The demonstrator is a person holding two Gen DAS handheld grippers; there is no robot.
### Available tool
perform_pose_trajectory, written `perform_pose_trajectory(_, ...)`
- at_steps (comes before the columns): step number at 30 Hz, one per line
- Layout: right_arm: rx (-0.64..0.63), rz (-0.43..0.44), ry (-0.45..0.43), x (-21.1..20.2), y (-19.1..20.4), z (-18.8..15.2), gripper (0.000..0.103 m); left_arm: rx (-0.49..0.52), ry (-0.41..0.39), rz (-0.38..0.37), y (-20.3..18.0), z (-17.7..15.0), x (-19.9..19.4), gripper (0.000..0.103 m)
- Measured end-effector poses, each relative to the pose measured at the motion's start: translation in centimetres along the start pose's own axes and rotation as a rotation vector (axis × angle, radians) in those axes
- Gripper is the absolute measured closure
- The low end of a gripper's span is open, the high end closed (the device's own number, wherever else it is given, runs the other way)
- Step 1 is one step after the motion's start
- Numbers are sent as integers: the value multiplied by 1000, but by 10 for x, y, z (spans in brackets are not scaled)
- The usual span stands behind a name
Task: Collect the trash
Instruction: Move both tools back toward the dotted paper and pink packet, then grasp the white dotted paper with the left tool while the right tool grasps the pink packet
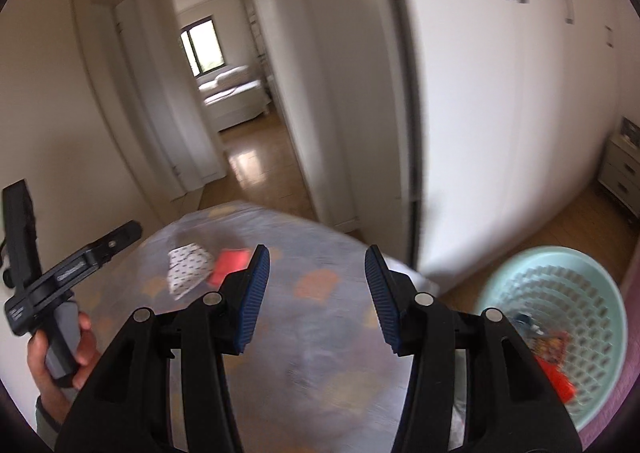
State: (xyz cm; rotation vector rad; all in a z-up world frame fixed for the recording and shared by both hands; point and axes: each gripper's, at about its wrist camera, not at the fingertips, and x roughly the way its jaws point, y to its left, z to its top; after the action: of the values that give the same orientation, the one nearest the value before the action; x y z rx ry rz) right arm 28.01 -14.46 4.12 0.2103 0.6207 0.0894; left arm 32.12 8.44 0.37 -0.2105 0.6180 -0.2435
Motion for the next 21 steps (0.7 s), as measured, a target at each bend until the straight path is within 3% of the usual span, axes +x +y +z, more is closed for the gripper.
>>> perform_pose_trajectory(4, -35, 26, 48, 39, 32, 1, 57, 8, 80, 40, 33, 1, 35, 25)
perform_pose_trajectory(10, -104, 3, 92, 86, 71, -4, 57, -25, 153, 34, 63, -15, 67, 25)
perform_pose_trajectory(14, -119, 17, 113, 111, 82, -7, 57, -28, 197, 31, 71, -25, 76, 32)
perform_pose_trajectory(18, -111, 27, 128, 135, 92, -10, 57, 7, 221, 24, 66, -28, 77, 55)
perform_pose_trajectory(19, -103, 33, 136, 141, 92, -9, 57, 16, 232, 28, 66, -29, 80, 62)
perform_pose_trajectory(20, -97, 38, 147, 148, 93, -11, 57, 25, 238, 32, 65, -30, 80, 79)
perform_pose_trajectory(21, -94, 40, 153, 151, 93, -13, 57, 28, 239, 30, 65, -30, 80, 84)
